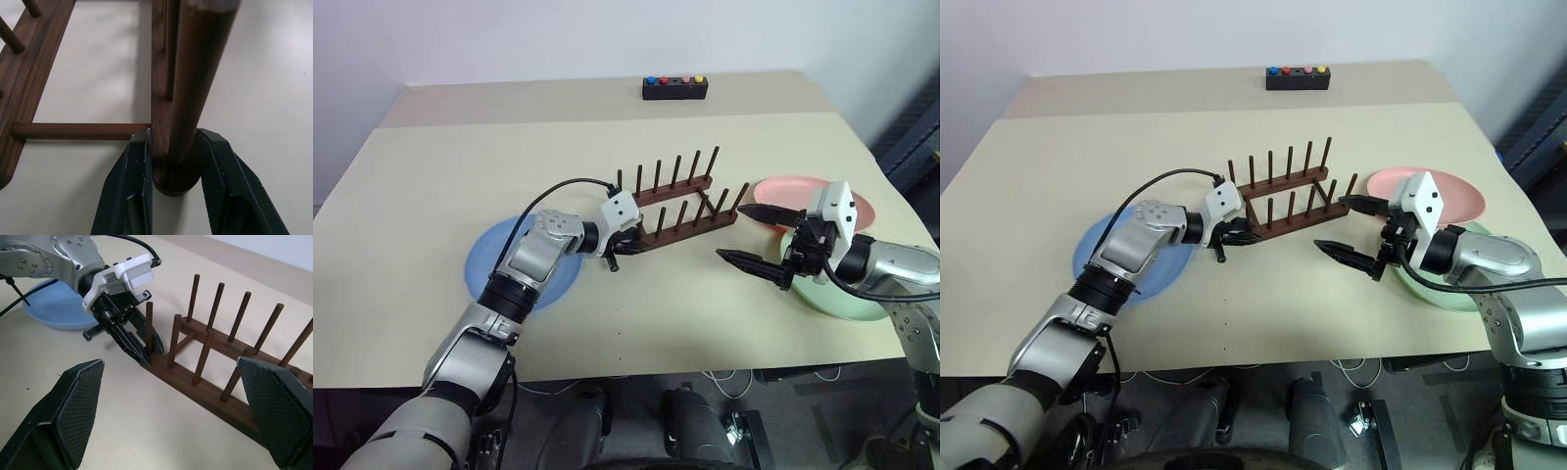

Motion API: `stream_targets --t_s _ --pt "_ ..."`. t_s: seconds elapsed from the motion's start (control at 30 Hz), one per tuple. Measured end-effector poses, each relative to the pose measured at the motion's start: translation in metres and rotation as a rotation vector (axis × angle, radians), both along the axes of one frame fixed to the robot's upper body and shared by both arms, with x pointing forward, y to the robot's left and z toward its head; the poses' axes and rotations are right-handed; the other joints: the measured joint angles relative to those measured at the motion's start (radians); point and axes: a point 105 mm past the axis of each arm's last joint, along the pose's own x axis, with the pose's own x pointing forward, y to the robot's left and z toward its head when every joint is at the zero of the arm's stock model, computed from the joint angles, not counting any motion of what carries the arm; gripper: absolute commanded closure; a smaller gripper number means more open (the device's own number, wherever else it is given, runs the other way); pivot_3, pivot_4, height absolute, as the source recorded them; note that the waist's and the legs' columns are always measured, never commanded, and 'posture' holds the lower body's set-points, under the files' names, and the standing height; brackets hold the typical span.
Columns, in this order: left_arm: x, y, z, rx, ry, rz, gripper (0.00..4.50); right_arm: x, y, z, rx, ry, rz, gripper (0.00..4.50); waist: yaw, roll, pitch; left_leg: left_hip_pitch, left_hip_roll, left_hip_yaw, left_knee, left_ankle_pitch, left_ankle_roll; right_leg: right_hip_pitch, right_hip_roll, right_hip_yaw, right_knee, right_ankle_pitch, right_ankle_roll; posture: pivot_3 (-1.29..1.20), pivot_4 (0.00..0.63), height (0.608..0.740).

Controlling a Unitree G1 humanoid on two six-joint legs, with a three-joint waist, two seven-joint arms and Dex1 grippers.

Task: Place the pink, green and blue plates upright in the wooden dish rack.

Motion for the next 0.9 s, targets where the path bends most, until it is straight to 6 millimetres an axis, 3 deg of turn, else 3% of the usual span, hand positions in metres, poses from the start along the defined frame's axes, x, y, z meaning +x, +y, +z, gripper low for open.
stream_targets --t_s 0.2,0.4,0.5,0.67,0.9 --pt "0.005 0.001 0.003 -0.025 -0.001 0.03 3.78 0.0 0.001 0.002 -0.002 -0.015 0.003 0.0 -0.002 0.0 0.0 0.0 0.0 0.0 0.0 0.0 0.0 0.0 0.0 0.0 0.0 0.0 0.0 0.0 0.15 0.74" --pt "-0.004 0.004 0.008 -0.035 -0.028 -0.082 3.78 0.001 -0.003 0.009 0.014 -0.045 0.001 0.0 -0.001 0.0 0.0 0.0 0.0 0.0 0.0 0.0 0.0 0.0 0.0 0.0 0.0 0.0 0.0 0.0 0.15 0.74" --pt "-0.011 0.01 0.013 -0.035 -0.04 -0.156 3.78 -0.008 -0.011 0.014 0.02 -0.041 0.031 0.0 0.001 0.0 0.0 0.0 0.0 0.0 0.0 0.0 0.0 0.0 0.0 0.0 0.0 0.0 0.0 0.0 0.15 0.74" --pt "-0.018 0.018 0.009 -0.018 -0.012 -0.239 3.78 -0.028 -0.03 0.003 -0.032 0.047 0.062 0.0 -0.001 0.0 0.0 0.0 0.0 0.0 0.0 0.0 0.001 0.0 0.0 0.0 0.0 0.0 0.0 0.0 0.15 0.74" --pt "-0.026 0.017 -0.002 0.007 0.011 -0.305 3.78 -0.034 -0.035 0.001 -0.048 0.057 0.059 0.0 -0.001 0.0 0.0 0.0 0.0 0.0 0.0 0.0 0.001 0.0 0.0 0.0 0.0 0.0 0.0 0.0 0.15 0.74"
